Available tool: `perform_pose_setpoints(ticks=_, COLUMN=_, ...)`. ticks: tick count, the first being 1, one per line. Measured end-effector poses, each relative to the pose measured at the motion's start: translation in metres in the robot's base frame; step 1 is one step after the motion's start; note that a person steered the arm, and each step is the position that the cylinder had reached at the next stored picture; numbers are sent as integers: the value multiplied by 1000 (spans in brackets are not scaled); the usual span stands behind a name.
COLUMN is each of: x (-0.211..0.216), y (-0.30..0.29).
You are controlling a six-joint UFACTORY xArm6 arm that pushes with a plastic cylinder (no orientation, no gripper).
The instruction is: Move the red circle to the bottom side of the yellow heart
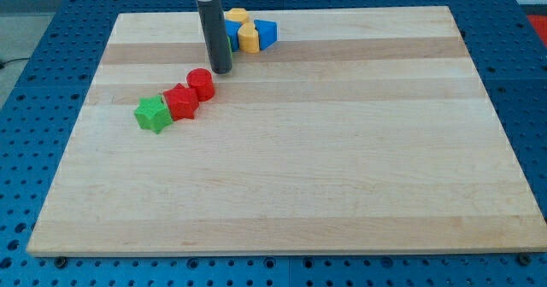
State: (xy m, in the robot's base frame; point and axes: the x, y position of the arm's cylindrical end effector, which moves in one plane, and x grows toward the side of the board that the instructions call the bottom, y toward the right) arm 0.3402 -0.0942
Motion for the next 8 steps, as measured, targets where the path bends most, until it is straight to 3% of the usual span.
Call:
perform_pose_setpoints(ticks=2, x=67, y=35)
perform_pose_setpoints(ticks=3, x=46, y=-13)
perform_pose_setpoints(ticks=5, x=71, y=-33)
perform_pose_setpoints(ticks=6, x=71, y=-74)
perform_pose_setpoints(ticks=8, x=68, y=-91)
